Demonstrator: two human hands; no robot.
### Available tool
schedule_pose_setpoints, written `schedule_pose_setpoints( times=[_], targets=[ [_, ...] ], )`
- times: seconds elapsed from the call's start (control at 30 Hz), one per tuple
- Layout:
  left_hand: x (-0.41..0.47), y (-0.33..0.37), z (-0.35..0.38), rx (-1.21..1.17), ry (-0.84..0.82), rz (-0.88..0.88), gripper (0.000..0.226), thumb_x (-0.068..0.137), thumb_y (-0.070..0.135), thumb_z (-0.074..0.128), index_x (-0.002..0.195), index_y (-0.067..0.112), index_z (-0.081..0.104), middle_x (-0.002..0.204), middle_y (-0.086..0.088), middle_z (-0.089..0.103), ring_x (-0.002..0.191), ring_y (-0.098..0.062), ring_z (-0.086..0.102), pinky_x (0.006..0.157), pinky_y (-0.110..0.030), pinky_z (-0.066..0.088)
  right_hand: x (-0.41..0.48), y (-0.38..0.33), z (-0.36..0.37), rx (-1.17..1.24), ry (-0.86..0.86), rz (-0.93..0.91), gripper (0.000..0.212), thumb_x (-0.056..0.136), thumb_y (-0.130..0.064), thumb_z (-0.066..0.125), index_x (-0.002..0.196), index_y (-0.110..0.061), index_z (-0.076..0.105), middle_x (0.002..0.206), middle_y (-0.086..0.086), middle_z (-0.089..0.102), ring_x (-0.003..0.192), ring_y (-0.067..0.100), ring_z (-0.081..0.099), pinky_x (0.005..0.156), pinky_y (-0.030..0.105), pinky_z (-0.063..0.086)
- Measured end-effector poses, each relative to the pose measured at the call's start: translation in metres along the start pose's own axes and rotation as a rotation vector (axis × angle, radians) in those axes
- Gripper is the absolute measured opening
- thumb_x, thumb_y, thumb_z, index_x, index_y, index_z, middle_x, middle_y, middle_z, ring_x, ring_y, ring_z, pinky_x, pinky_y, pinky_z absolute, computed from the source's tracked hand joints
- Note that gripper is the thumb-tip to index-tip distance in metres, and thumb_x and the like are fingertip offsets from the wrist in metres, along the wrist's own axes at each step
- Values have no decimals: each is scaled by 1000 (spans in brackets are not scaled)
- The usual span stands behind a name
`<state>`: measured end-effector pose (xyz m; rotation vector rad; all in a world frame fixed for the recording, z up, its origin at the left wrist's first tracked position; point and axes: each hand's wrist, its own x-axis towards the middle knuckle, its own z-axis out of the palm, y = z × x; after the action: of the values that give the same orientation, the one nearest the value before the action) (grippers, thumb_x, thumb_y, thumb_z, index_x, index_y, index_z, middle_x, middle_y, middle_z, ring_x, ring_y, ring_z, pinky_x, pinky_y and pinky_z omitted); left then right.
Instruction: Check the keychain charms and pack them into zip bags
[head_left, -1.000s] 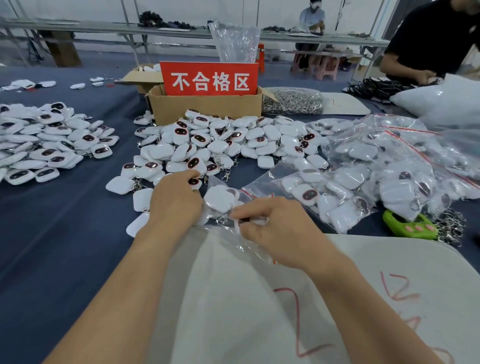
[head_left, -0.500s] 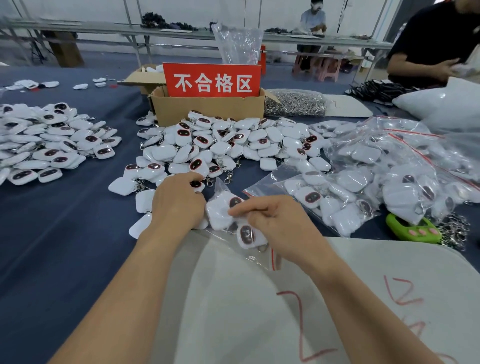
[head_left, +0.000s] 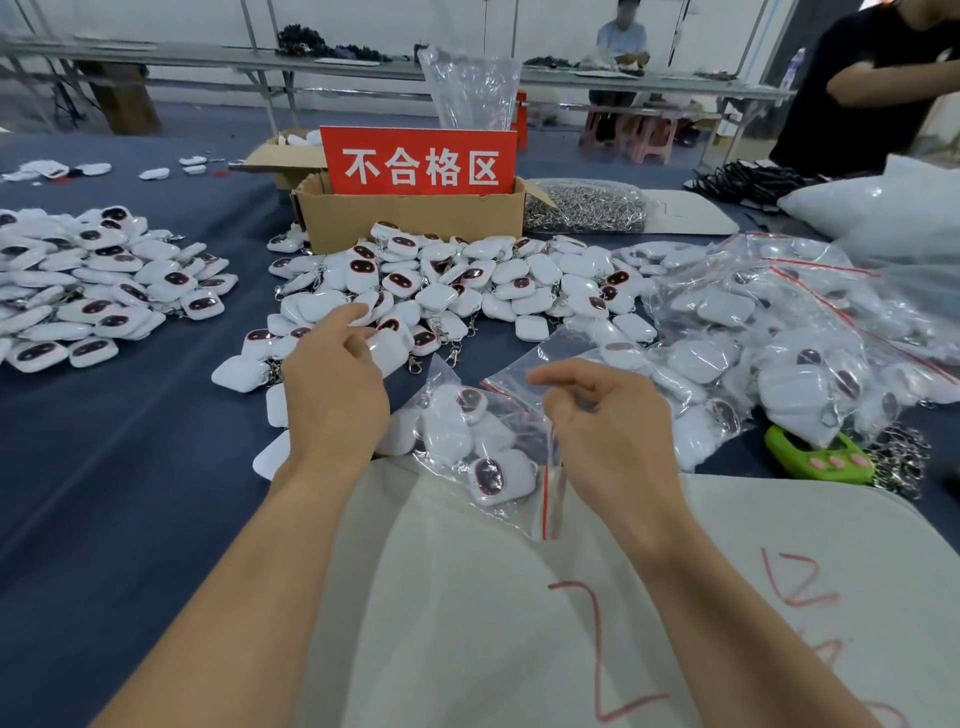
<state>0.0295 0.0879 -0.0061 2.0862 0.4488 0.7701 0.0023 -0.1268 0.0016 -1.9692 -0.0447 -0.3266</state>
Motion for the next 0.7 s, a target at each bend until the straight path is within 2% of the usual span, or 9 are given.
schedule_pose_setpoints(
  times=[0.07, 0.17, 0.23, 0.33, 0.4, 0.47, 0.5, 0.6, 0.7],
  targets=[
    [-4, 10, -2, -115, 23, 35, 40, 99, 5, 46, 126, 24, 68, 103, 9, 75, 86, 10, 60, 72, 2, 37, -2, -5, 0, 59, 16, -21, 30, 90, -8, 59, 87, -30, 80, 61, -17, 67, 49, 4, 54, 57, 21, 43],
    [-16, 29, 0, -293, 30, 109, 37, 97, 9, 51, 120, 30, 72, 96, 20, 74, 88, 8, 67, 71, -11, 49, -4, -12, 1, 444, -68, 62, 31, 93, 2, 56, 86, -18, 79, 76, 3, 77, 56, 18, 68, 54, 25, 52],
    [-29, 41, 3, -395, -3, 169, 36, 97, 11, 54, 117, 35, 72, 98, 22, 76, 92, 4, 71, 73, -18, 53, -5, -14, 3, 606, -121, 112, 23, 96, 1, 58, 95, -11, 77, 86, 9, 78, 66, 24, 74, 60, 28, 58],
    [-53, 54, 11, -408, -136, 283, 35, 96, 15, 58, 116, 40, 72, 103, 26, 75, 97, 1, 71, 84, -28, 59, -4, -11, 6, 656, -199, 118, 19, 99, -15, 60, 101, -13, 79, 95, 13, 79, 88, 31, 77, 73, 33, 62],
    [-68, 56, 16, -358, -190, 391, 30, 96, 15, 62, 114, 34, 75, 104, 29, 74, 99, 5, 70, 88, -19, 55, -2, -9, 4, 667, -246, 123, 24, 100, -21, 58, 98, -11, 80, 98, 16, 78, 94, 33, 77, 80, 35, 62],
    [-76, 56, 18, -307, -198, 487, 28, 94, 12, 65, 113, 29, 78, 104, 28, 73, 98, 12, 67, 87, -5, 47, 1, -7, 0, 710, -269, 162, 25, 99, -19, 57, 94, -12, 80, 97, 16, 78, 93, 30, 77, 82, 34, 60],
    [-78, 57, 18, -300, -210, 496, 29, 93, 11, 67, 113, 28, 78, 106, 28, 74, 98, 13, 67, 88, -4, 46, 2, -6, -1, 750, -285, 187, 24, 97, -19, 57, 94, -13, 80, 97, 15, 78, 93, 27, 77, 83, 34, 59],
    [-78, 59, 18, -347, -298, 418, 47, 86, 5, 76, 115, 41, 74, 107, 35, 71, 102, 12, 67, 92, -8, 48, 4, -4, -2, 881, -340, 262, 29, 93, -11, 53, 106, -12, 78, 101, 13, 74, 94, 26, 68, 87, 38, 55],
    [-81, 58, 20, -354, -287, 319, 68, 75, 7, 85, 125, 49, 66, 105, 34, 70, 97, 12, 66, 84, -2, 45, 5, -7, -4, 956, -405, 308, 38, 100, -1, 43, 122, -11, 73, 114, 18, 71, 103, 32, 64, 95, 41, 53]
  ],
)
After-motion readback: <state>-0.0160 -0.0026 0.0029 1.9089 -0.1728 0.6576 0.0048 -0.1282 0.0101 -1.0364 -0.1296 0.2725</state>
